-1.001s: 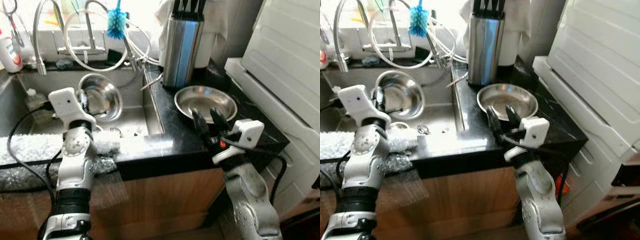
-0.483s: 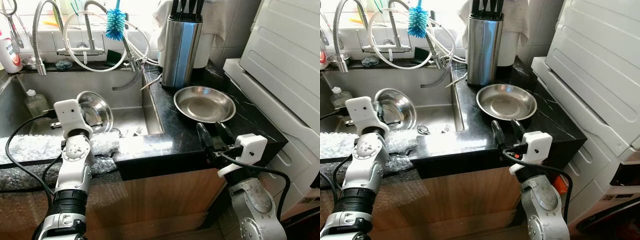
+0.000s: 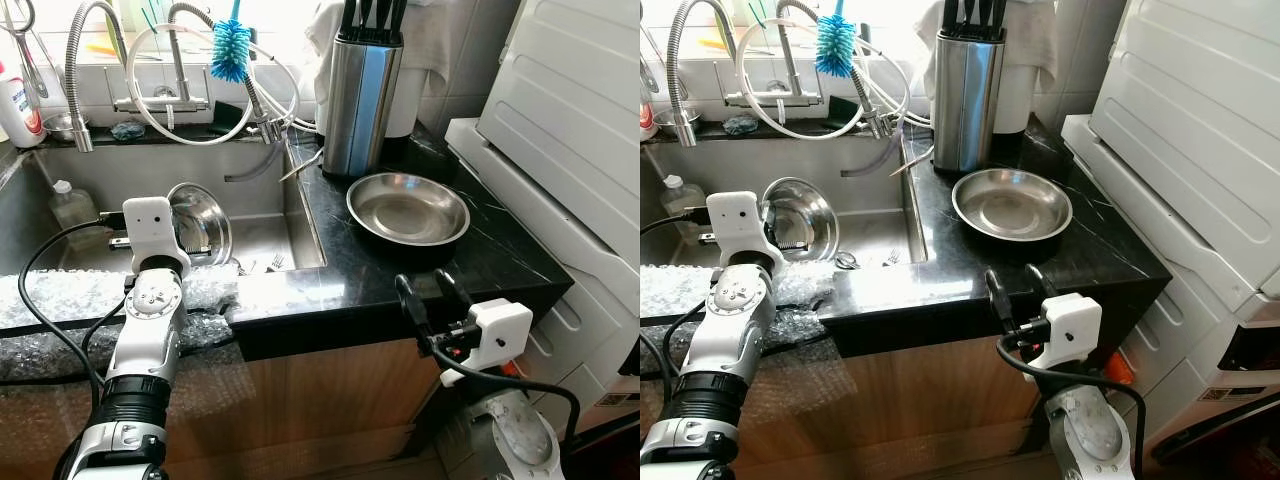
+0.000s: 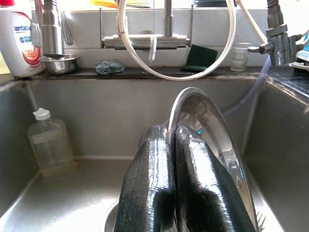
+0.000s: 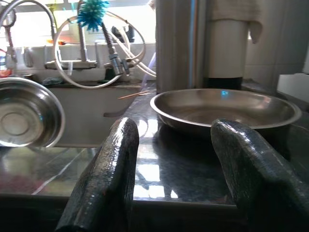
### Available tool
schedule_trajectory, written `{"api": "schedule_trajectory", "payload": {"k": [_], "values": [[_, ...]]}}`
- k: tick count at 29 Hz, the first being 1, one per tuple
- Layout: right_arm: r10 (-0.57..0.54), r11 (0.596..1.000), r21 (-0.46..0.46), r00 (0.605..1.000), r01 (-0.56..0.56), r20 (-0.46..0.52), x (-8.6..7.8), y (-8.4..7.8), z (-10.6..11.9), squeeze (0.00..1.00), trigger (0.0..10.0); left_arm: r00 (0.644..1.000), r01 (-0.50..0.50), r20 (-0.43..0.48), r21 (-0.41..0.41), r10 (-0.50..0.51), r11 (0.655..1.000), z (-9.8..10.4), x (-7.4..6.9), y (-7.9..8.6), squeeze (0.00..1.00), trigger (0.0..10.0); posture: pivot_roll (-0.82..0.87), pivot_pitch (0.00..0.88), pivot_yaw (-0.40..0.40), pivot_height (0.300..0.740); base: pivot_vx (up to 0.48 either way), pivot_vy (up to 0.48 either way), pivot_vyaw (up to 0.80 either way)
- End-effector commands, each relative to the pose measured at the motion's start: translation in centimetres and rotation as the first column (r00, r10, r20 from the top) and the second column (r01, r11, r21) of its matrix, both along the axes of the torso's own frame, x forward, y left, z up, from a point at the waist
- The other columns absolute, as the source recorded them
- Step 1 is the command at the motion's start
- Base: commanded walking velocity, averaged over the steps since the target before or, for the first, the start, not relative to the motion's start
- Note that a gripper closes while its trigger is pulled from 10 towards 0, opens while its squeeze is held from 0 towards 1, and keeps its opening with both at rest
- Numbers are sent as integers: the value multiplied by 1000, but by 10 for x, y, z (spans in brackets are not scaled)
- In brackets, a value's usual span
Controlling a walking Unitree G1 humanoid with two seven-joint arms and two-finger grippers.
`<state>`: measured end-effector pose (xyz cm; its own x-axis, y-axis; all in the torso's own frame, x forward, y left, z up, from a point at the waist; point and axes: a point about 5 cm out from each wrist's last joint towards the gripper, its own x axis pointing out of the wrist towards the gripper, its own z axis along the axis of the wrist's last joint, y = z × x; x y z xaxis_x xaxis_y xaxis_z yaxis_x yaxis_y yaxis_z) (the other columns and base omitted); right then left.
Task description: Kitchen organization
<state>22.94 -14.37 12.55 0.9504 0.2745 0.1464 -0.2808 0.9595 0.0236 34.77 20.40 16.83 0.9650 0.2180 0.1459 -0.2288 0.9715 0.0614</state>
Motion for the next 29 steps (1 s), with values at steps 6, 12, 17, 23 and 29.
{"api": "schedule_trajectory", "payload": {"k": [6, 12, 17, 23, 29], "values": [[-59, 998, 29, 996, 61, -70, 2, -8, -19, 0, 10000, 999, 37, -36, 12, -37, 999, -3, 3, -8, 0, 10000, -158, 0, -42, 740, 0, 0, 0], [-97, 994, 32, 988, 102, -119, 0, -11, -36, 0, 10000, 998, 45, -46, 19, -44, 999, -3, 4, -9, 0, 10000, -151, 0, -39, 740, 0, 0, 0], [-115, 992, 31, 985, 120, -130, 2, -14, -43, 0, 10000, 998, 50, -47, 17, -49, 999, -3, 4, -10, 0, 10000, -153, 0, -40, 740, 0, 0, 0], [-127, 990, 40, 983, 133, -132, 3, -15, -45, 0, 10000, 997, 58, -43, 13, -57, 998, -2, 4, -12, 71, 10000, -152, 0, -41, 740, 0, 0, 0], [-127, 990, 43, 985, 133, -121, 4, -15, -44, 0, 10000, 997, 63, -43, 9, -63, 998, -2, 4, -12, 1000, 10000, -153, 0, -40, 740, 0, 0, 0]]}}
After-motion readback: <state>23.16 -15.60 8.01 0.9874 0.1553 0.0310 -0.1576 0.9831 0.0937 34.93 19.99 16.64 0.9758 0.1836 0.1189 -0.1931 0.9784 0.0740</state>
